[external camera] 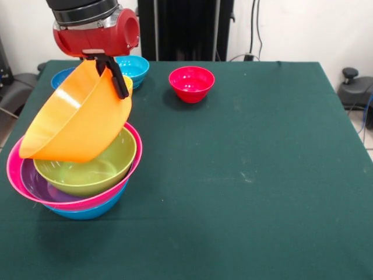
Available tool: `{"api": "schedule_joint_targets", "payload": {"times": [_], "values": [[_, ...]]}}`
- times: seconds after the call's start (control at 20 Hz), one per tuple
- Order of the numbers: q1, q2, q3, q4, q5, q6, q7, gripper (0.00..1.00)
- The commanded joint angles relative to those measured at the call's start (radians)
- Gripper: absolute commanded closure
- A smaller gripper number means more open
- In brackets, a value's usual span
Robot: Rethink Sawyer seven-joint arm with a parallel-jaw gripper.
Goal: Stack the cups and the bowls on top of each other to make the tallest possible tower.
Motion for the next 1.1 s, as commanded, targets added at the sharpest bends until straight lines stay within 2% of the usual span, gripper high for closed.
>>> {"api": "schedule_joint_targets", "payload": {"times": [0.05, 0.4, 0.85, 1.1], "values": [[-0.003, 0.043, 0.052, -0.077, -0.072, 0.070, -0.289, 1.00], [-0.011, 0.059, 0.066, -0.121, -0.081, 0.111, -0.314, 1.00], [-0.041, 0.029, 0.081, -0.155, -0.081, 0.206, -0.359, 1.00], [-0.053, 0.021, 0.088, -0.142, -0.082, 0.212, -0.355, 1.00]]}}
